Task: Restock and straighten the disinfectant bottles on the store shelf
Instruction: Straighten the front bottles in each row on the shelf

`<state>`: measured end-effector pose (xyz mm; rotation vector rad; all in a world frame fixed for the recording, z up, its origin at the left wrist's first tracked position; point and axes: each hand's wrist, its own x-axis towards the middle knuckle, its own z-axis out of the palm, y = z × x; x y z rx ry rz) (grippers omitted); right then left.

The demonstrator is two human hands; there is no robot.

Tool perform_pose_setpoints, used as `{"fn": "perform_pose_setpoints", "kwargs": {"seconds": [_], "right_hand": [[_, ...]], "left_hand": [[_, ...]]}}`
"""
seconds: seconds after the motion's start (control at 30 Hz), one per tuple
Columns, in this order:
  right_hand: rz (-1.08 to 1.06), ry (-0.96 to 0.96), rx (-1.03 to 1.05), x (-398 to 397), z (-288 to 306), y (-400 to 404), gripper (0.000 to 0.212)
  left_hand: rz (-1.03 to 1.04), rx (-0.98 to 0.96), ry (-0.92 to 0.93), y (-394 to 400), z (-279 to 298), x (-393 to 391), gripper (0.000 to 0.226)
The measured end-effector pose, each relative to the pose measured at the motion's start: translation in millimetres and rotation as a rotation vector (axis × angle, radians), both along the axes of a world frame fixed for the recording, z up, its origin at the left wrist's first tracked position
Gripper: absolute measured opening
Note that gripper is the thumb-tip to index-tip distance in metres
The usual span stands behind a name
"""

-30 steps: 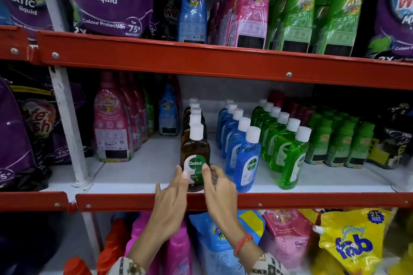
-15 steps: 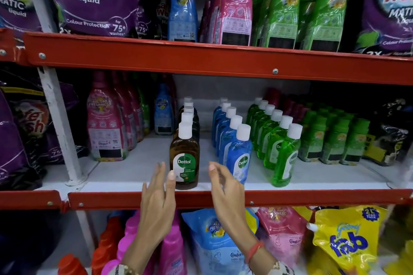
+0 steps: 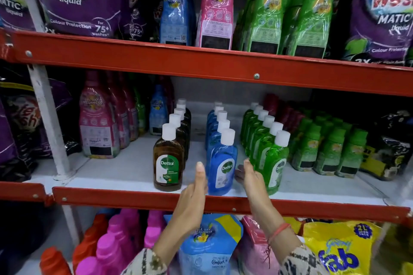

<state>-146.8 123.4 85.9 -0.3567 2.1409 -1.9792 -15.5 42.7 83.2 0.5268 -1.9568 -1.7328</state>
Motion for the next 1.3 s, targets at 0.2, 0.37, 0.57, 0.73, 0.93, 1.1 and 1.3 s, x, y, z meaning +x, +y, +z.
{"fn": "perform_pose_setpoints", "kwargs": {"seconds": [0.2,0.37,0.57,0.73,0.93,1.1,1.3], "right_hand": [[0.019,0.058,-0.027,13.8,-5.0,-2.0,0.048],[0.045,0.135,-0.01,22.5,-4.3,5.0,0.045],[0.049,0.204,0.047,20.2,-6.4,6.8,0.048],[-0.005,0.328,0.031,22.4,-6.4,19.0,0.039],[-0.363,0.427,-0.224,4.9,0.5,67.4,0.026],[-0.282,0.246,-0.001,-39.1,2.0,96.9,0.05],[-0.129,0.232,0.151,-49.0,1.4,101.7,0.058]], "left_hand": [[-0.042,-0.01,-0.036,-16.3,2.7,-13.4,0.131],[-0.029,-0.055,-0.039,-28.5,3.0,-19.1,0.12],[0.007,-0.134,-0.024,-28.0,-5.9,-22.0,0.052],[0.141,-0.304,0.0,-13.5,-4.1,-14.9,0.087],[0.398,-0.487,0.281,29.7,-13.0,-17.9,0.044],[0.1,-0.418,0.118,69.8,-6.8,-47.7,0.054],[-0.067,-0.416,-0.127,102.0,5.1,-88.7,0.084]]}}
